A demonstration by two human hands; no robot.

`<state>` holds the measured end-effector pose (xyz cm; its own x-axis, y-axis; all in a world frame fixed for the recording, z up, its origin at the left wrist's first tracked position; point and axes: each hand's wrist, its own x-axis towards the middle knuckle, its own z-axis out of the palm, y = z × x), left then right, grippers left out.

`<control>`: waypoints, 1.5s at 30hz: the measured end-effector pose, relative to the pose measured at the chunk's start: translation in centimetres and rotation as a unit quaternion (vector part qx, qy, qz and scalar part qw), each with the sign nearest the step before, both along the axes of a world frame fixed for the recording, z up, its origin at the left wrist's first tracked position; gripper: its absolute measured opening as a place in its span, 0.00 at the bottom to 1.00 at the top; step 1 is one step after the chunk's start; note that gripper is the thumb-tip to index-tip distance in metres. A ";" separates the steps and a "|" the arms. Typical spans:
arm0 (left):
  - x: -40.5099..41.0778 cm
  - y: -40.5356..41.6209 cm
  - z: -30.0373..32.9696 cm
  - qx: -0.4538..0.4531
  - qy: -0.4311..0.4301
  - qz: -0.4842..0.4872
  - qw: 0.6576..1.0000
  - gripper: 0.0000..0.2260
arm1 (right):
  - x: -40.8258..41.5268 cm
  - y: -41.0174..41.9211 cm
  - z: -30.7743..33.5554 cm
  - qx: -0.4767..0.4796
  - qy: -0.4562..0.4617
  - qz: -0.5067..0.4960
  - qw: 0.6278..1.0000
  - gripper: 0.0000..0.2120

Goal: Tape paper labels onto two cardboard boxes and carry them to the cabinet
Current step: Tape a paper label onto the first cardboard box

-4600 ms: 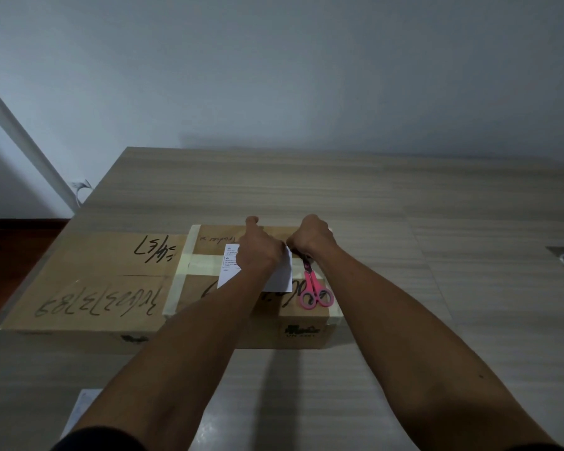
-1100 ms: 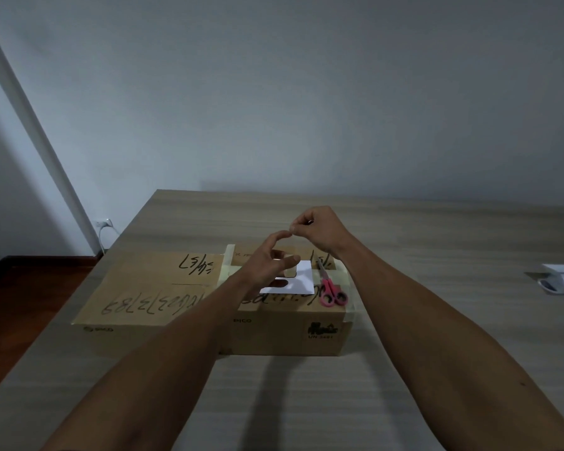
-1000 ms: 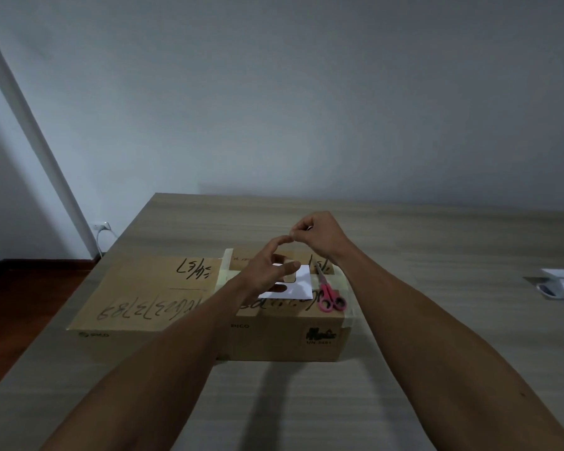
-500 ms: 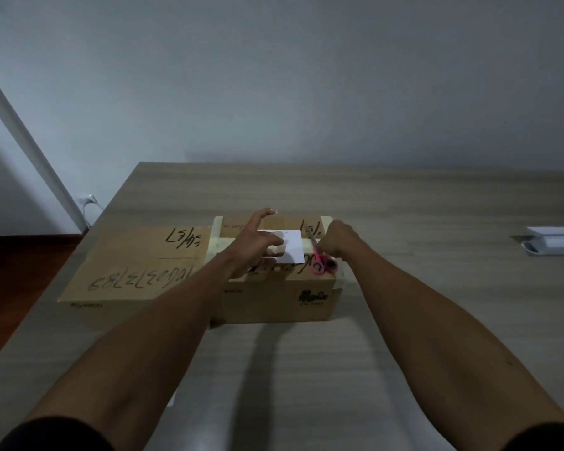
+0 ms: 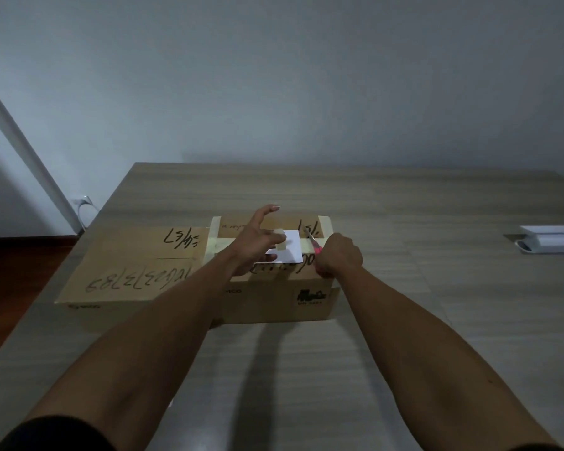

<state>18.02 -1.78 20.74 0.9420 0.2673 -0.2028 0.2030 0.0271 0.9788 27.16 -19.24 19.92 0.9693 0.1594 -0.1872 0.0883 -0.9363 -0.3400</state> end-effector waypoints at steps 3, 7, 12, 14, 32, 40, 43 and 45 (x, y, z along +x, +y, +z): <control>-0.1 0.5 0.3 0.010 0.000 -0.003 1.000 0.28 | 0.9 -0.2 0.2 -0.012 -0.014 -0.006 1.000 0.18; -0.2 1.1 0.8 0.020 0.000 -0.009 1.000 0.28 | 1.9 -1.2 0.9 0.021 0.000 -0.013 1.000 0.19; -0.2 2.0 1.7 0.036 -0.003 -0.015 0.999 0.28 | 3.8 -1.7 3.0 0.104 0.030 0.002 0.994 0.19; -0.2 2.4 2.2 0.046 -0.001 -0.010 0.999 0.28 | 4.8 -1.7 3.7 0.122 0.040 0.017 0.992 0.18; -0.9 3.8 3.4 0.066 0.034 -0.039 0.996 0.28 | 3.9 -1.3 7.8 0.083 0.213 0.235 0.945 0.20; -1.3 3.5 3.6 0.101 0.057 -0.102 0.988 0.26 | 3.7 -1.4 7.8 0.067 0.219 0.244 0.942 0.20; -1.4 3.4 3.2 0.114 0.059 -0.105 0.986 0.27 | 3.6 -1.5 7.6 0.060 0.219 0.247 0.942 0.10; -1.5 3.3 3.0 0.116 0.057 -0.103 0.986 0.29 | 3.6 -1.4 7.6 0.046 0.205 0.246 0.946 0.10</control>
<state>16.56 1.47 23.73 0.9557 0.1238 -0.2670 0.2905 -0.2492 0.9239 30.80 -20.69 27.51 0.6226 0.6066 -0.4944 0.3494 -0.7808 -0.5179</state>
